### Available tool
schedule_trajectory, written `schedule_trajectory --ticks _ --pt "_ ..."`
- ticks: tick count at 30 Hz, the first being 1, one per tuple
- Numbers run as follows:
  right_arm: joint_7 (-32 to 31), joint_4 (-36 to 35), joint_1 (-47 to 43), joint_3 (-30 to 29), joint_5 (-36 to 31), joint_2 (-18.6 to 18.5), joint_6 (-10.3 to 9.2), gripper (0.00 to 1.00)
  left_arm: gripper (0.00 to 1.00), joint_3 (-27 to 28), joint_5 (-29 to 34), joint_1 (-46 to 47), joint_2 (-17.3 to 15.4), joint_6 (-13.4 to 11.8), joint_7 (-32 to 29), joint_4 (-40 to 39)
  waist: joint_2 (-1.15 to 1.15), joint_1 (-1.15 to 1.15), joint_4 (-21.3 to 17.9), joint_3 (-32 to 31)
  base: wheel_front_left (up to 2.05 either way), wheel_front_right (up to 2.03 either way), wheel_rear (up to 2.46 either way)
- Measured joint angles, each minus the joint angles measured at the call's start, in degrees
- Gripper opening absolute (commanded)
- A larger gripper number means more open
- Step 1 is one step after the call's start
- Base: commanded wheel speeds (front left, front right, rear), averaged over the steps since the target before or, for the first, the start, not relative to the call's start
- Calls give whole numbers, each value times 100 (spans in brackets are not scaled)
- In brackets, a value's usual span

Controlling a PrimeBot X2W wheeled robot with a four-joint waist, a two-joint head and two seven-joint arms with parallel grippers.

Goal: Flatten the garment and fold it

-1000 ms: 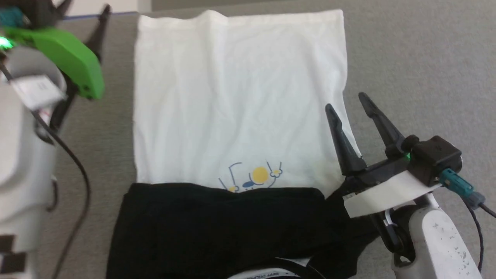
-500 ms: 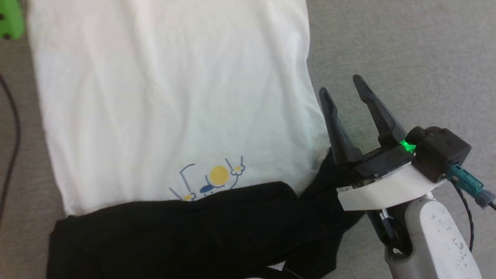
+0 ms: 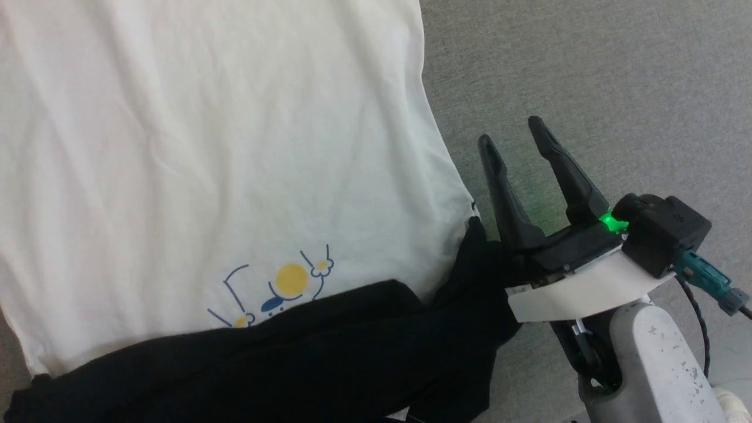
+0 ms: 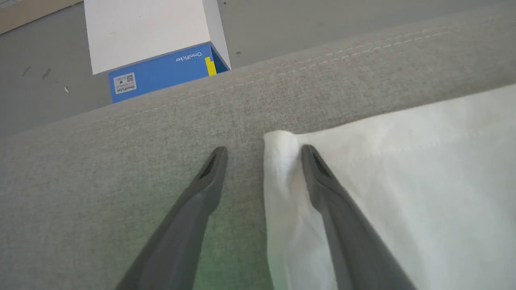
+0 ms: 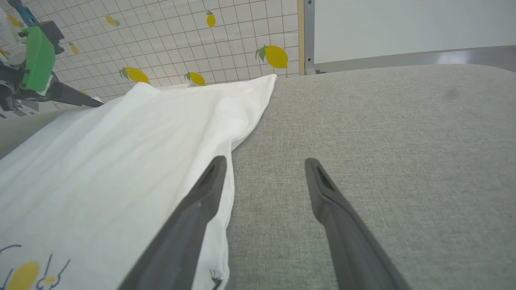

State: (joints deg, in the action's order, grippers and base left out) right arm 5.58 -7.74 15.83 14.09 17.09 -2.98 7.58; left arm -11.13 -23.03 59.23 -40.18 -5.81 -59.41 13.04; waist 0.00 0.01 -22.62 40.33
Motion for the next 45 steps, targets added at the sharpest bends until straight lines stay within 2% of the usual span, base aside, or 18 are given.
schedule_trajectory --ticks 1,5,10,14,21,25,32,36,37,38,40,43,45 --pt "-3 -2 0 18 27 0 0 100 0 -29 3 -19 -58 13 -140 -96 0 0 -3 6 0 0 0" --pt "-108 -7 21 42 11 0 0 100 0 -55 10 -119 -100 8 -110 -376 0 0 27 16 0 0 0" --pt "-281 -2 656 13 -272 1 0 100 0 -125 211 -178 -146 130 686 -419 0 0 110 10 0 0 0" --pt "-578 309 1544 -97 -138 0 0 100 0 -160 288 -162 -76 216 1369 -319 0 0 229 10 0 0 0" --pt "-1596 2005 3705 -580 -53 4 0 100 0 -475 325 18 259 527 2024 -108 0 0 582 73 0 0 0" --pt "-2263 3148 4640 -895 -377 0 0 100 0 -664 328 199 554 612 2297 34 0 0 849 136 0 0 0" --pt "-3376 4571 5458 -1308 -1043 -1 0 100 0 -951 327 486 1015 744 2579 456 0 0 1347 215 0 0 0" --pt "-4019 4885 5757 -1441 -1406 8 0 100 0 -1016 325 648 1133 806 2752 627 0 0 1563 250 0 0 0" --pt "-4125 4916 5826 -1475 -1454 5 0 86 0 -1025 321 672 1151 826 2787 675 0 0 1597 257 0 0 0" --pt "-4223 4943 5884 -1553 -1481 7 0 44 0 -1031 315 690 1180 828 2837 723 0 0 1634 265 0 0 0" --pt "-4439 4993 5962 -1631 -1550 7 0 0 0 -1044 303 710 1221 836 2920 836 0 0 1687 272 0 0 0" --pt "-4730 4985 6059 -1645 -1723 34 1 0 0 -1055 297 754 1246 877 3032 985 0 0 1709 269 0 0 0" --pt "-4655 4898 6057 -1650 -1785 40 2 0 0 -1051 301 815 1251 876 3196 1062 0 0 1707 274 0 0 0"
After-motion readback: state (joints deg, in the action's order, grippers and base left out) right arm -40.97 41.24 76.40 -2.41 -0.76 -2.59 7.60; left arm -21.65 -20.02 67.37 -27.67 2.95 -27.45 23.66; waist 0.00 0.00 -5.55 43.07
